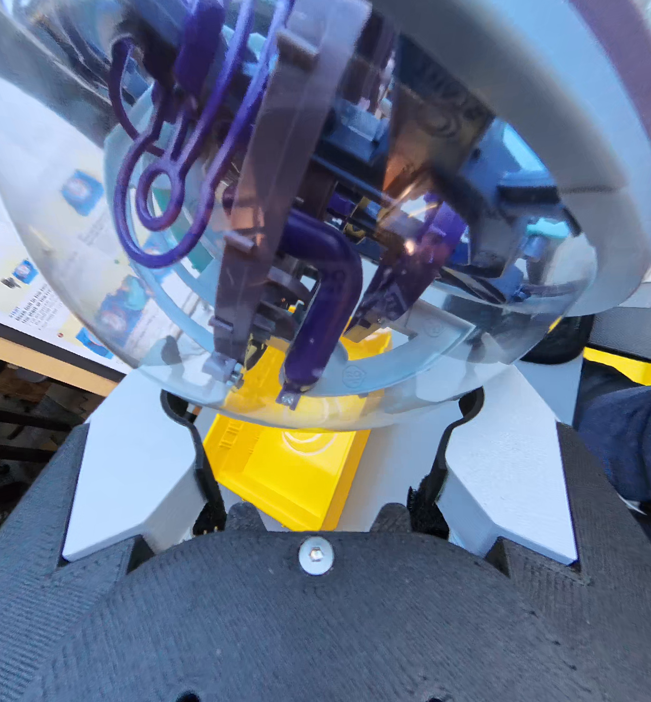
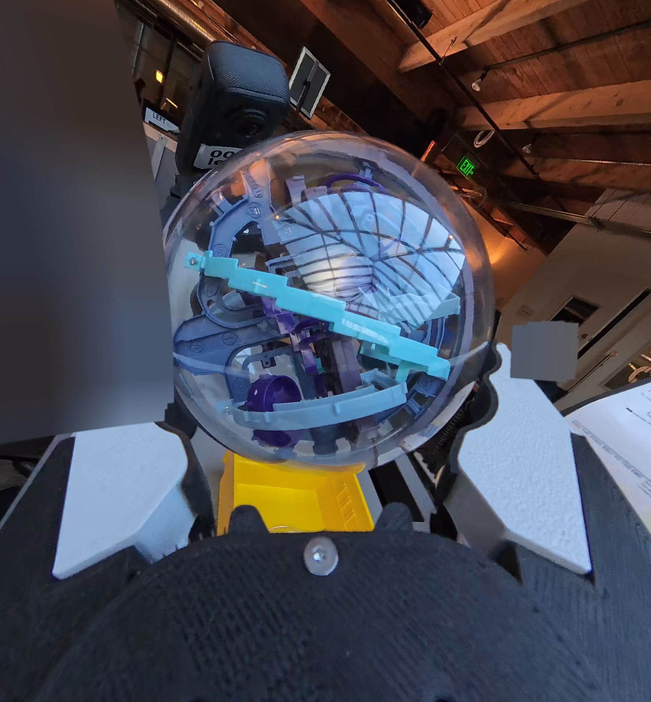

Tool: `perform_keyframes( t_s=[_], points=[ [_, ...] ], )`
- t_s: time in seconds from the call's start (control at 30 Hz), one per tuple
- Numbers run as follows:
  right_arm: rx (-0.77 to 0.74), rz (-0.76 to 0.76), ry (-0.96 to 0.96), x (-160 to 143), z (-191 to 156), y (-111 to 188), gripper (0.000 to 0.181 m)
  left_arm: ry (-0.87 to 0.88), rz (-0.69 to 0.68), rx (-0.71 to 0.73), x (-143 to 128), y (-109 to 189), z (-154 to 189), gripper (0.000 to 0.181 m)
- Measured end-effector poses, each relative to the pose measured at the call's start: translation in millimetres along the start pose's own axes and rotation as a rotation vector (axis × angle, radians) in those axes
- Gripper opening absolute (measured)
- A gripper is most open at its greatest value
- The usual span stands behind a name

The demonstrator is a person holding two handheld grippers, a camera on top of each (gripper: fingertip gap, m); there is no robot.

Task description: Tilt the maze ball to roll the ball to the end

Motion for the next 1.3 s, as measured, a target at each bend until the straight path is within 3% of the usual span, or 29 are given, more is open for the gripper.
perform_keyframes(
  t_s=[0.43,0.87,1.3],
  points=[
    [-0.123,-0.009,0.369,48.5,-12.5,6.1,0.159,-0.317,0.092,0.187,32.9,27.2,1.6,0.146],
    [-0.239,-0.048,0.537,72.8,-30.6,7.8,0.159,-0.444,0.124,0.223,44.6,39.3,3.6,0.142],
    [-0.297,-0.013,0.593,74.8,-34.4,18.4,0.158,-0.529,0.134,0.236,56.9,36.4,5.9,0.143]
  ],
)
Point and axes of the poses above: each gripper's, where its closed fingertips meet, y back along the fingers, x out of its top, z = x × y across the jaws, the point moved 9 cm from there along y, back along the fingers, and after that the axes turned 2 degrees about -z, right-handed, at the moved point
